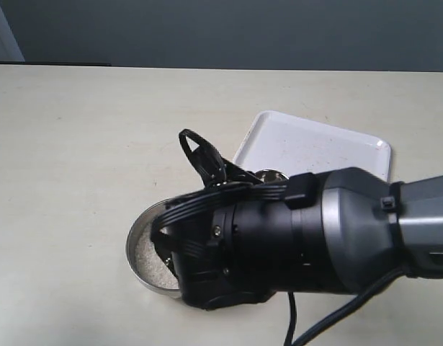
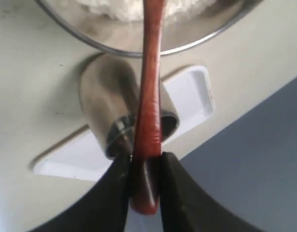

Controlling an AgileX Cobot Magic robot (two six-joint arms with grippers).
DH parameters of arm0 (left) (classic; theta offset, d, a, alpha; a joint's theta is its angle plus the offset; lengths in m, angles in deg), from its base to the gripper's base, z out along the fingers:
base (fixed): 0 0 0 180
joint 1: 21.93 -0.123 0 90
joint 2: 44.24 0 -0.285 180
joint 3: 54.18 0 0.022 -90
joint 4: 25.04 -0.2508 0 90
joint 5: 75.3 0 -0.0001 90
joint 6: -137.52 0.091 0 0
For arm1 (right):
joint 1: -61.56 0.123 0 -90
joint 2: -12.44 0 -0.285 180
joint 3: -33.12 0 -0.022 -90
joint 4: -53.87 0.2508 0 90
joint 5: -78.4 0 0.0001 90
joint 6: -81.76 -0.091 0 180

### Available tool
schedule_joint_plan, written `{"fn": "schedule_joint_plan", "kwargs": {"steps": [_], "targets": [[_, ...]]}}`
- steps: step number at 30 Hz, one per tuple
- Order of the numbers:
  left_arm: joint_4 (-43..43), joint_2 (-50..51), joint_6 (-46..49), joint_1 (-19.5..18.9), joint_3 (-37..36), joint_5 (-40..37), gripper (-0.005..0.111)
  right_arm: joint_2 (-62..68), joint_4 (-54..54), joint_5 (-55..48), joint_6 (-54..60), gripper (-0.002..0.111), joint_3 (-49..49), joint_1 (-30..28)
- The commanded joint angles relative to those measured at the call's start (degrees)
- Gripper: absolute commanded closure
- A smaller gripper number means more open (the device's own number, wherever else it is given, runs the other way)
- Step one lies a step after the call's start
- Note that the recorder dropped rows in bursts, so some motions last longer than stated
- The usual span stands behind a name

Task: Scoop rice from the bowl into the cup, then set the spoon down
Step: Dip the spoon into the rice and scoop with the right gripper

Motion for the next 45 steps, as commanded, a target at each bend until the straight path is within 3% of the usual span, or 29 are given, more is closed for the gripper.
{"fn": "schedule_joint_plan", "kwargs": {"steps": [1, 7, 20, 35, 45], "targets": [[0.07, -0.28, -0.26, 0.39, 0.14, 0.74, 0.106, 0.05, 2.88, -0.78, 1.53, 0.109, 0.46, 0.10], [0.07, -0.28, -0.26, 0.39, 0.14, 0.74, 0.106, 0.05, 4.54, -3.25, 0.77, 0.109, 4.53, -0.33], [-0.03, -0.28, -0.26, 0.40, 0.14, 0.74, 0.106, 0.05, 21.26, -5.75, 0.77, 0.109, 9.31, -5.73], [-0.03, -0.28, -0.26, 0.40, 0.14, 0.74, 0.106, 0.05, 29.97, -7.96, -2.79, 0.109, 13.12, -10.33], [-0.03, -0.28, -0.26, 0.40, 0.14, 0.74, 0.106, -0.87, 33.73, -7.96, -3.27, 0.109, 13.40, -10.33]]}}
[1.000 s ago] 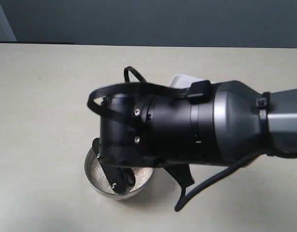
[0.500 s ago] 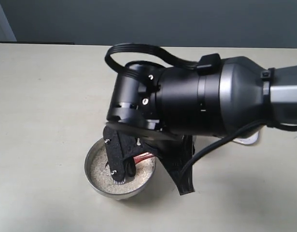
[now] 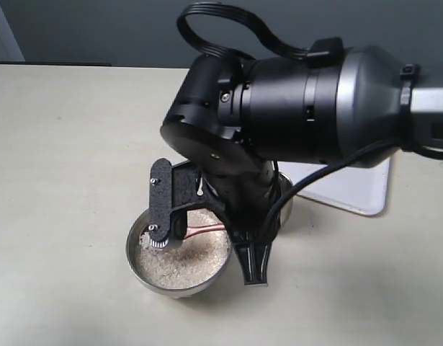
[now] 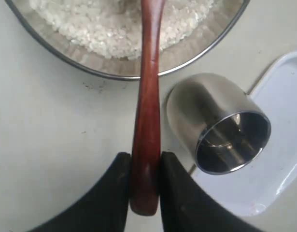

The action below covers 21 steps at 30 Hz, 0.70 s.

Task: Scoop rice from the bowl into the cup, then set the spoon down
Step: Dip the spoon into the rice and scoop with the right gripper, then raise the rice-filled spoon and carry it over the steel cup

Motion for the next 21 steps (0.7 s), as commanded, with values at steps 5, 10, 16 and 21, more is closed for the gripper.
{"fn": "schedule_joint_plan", "kwargs": {"steps": [5, 10, 16, 21], "targets": [[-0.03, -0.28, -0.26, 0.18, 0.14, 0.64, 0.106, -1.99, 3.20, -0.35, -0.87, 0.109, 0.35, -0.27], [0.00, -0.28, -0.26, 0.30, 0.14, 0.64, 0.106, -2.87, 3.16, -0.35, -1.12, 0.109, 0.35, -1.95], [0.12, -0.28, -0.26, 0.28, 0.14, 0.64, 0.106, -4.32, 3.51, -0.35, -1.42, 0.109, 0.35, -6.05], [0.12, -0.28, -0.26, 0.28, 0.14, 0.64, 0.106, -6.32, 3.65, -0.35, -1.42, 0.109, 0.35, -7.02]]}}
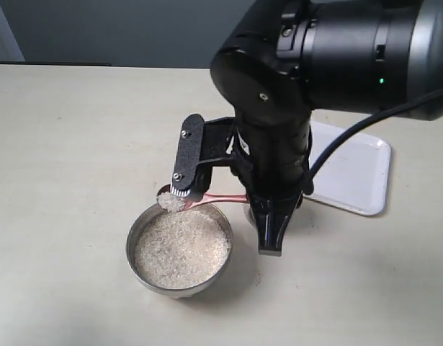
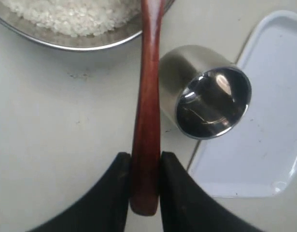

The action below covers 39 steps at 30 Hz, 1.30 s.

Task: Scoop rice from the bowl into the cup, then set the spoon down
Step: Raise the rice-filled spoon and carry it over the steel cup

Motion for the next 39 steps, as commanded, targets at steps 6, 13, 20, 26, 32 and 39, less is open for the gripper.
{"fn": "schedule_joint_plan", "kwargs": {"steps": [6, 13, 20, 26, 32, 39], "targets": [[0.12, -0.28, -0.26, 0.28, 0.14, 0.53, 0.106, -4.22, 1.36, -0.13, -0.29, 0.109, 0.35, -0.66], [0.12, -0.28, -0.26, 0.28, 0.14, 0.53, 0.106, -7.59, 2.78, -0.13, -1.36, 0.109, 0.35, -0.66], [0.12, -0.28, -0.26, 0.28, 0.14, 0.53, 0.106, -9.12, 3.10, -0.13, -2.35, 0.109, 0.06, -2.93], [0.12, -0.28, -0.26, 0.28, 0.14, 0.53, 0.106, -10.00, 3.61, -0.13, -2.49, 0.109, -0.94, -5.31], [0.02, -0.28, -0.26, 0.31, 0.14, 0.53, 0.106, -10.35, 1.27, -0.13, -2.49, 0.109, -1.03, -5.31], [0.02, -0.28, -0.26, 0.31, 0.14, 0.53, 0.106, -10.35, 0.83, -0.13, -2.49, 0.109, -3.10, -5.92]]}}
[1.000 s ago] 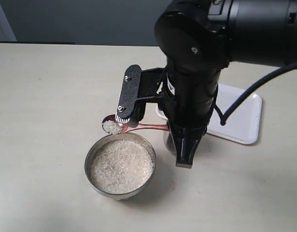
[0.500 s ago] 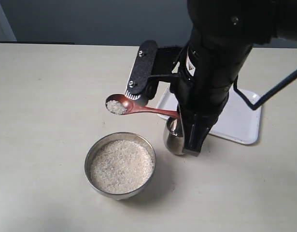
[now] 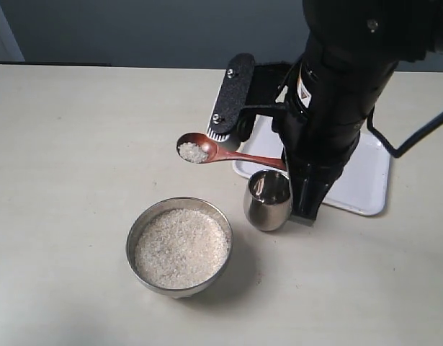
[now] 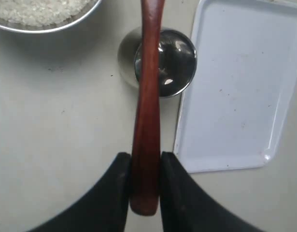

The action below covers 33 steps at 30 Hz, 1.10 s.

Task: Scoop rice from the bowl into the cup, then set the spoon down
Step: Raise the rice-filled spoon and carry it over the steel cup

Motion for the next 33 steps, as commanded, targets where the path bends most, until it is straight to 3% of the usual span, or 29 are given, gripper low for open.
{"fn": "schedule_joint_plan", "kwargs": {"steps": [1, 16, 27, 33], "targets": [[0.02, -0.28, -0.26, 0.31, 0.14, 0.53, 0.106, -0.51, -0.08, -0.01, -0.12, 0.109, -2.29, -1.55], [0.02, -0.28, -0.26, 0.31, 0.14, 0.53, 0.106, -0.51, 0.62, -0.01, -0.22, 0.109, -3.98, -13.93], [0.02, -0.28, -0.26, 0.21, 0.14, 0.53, 0.106, -0.51, 2.79, -0.01, -0.80, 0.109, -12.68, -13.93], [0.10, -0.28, -0.26, 0.21, 0.14, 0.53, 0.106, -0.51, -0.24, -0.01, -1.53, 0.109, -12.80, -13.93]]}}
